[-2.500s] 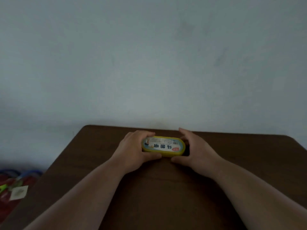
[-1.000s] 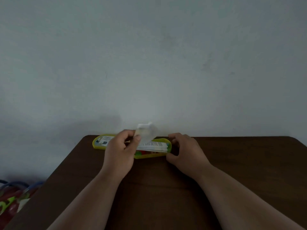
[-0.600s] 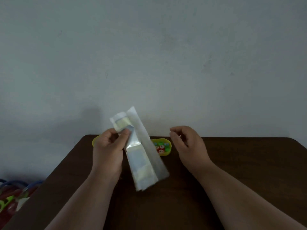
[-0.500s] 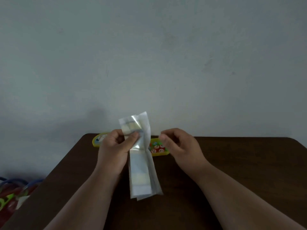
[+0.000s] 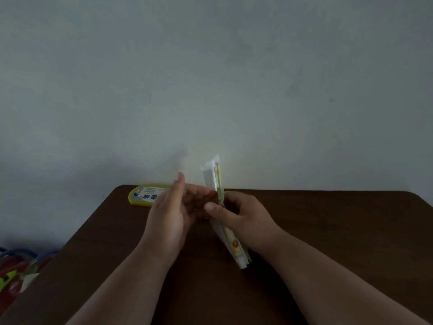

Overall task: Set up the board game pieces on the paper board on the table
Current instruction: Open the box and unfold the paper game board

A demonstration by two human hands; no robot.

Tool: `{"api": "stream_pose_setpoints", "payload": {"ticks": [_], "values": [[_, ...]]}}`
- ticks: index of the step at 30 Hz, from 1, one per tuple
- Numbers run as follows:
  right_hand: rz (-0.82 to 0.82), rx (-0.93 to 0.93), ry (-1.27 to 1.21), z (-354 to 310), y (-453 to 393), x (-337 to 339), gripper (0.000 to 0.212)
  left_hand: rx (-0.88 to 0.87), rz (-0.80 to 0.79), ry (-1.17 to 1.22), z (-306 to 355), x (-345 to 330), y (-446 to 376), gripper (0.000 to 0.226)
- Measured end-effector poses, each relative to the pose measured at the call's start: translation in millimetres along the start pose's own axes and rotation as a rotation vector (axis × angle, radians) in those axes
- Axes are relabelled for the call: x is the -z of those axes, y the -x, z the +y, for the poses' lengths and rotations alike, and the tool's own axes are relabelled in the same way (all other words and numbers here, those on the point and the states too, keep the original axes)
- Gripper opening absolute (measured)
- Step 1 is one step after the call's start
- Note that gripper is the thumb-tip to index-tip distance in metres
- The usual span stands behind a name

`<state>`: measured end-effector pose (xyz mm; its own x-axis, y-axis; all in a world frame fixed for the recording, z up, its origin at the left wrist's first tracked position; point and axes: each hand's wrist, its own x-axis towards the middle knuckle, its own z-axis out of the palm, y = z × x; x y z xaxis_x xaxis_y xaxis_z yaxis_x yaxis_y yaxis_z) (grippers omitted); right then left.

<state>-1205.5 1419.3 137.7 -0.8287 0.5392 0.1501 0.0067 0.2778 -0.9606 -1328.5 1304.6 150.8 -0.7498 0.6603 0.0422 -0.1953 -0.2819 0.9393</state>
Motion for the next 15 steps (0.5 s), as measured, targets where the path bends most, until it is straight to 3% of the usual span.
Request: {"api": "stream_pose_setpoints", "payload": {"ticks": [4, 7, 9, 15], "values": [[0.021, -0.213, -0.347, -1, -2, 9, 0.019, -0.09, 0.068, -0.157, -2, 8, -4, 0.014], [-0.06, -0.271, -0.584, -5, 0, 16, 0.025, 0.068, -0.064, -0.165, 1, 8, -1, 0.022], [-0.084, -0.263, -0.611, -5, 0, 18, 0.027, 0.123, -0.162, -0.187, 3, 5, 3, 0.028], [-0.07, -0.26, -0.613, -5, -1, 19, 0.029, 0.088, -0.051, -0.242, 0, 10, -2, 0.035]]}}
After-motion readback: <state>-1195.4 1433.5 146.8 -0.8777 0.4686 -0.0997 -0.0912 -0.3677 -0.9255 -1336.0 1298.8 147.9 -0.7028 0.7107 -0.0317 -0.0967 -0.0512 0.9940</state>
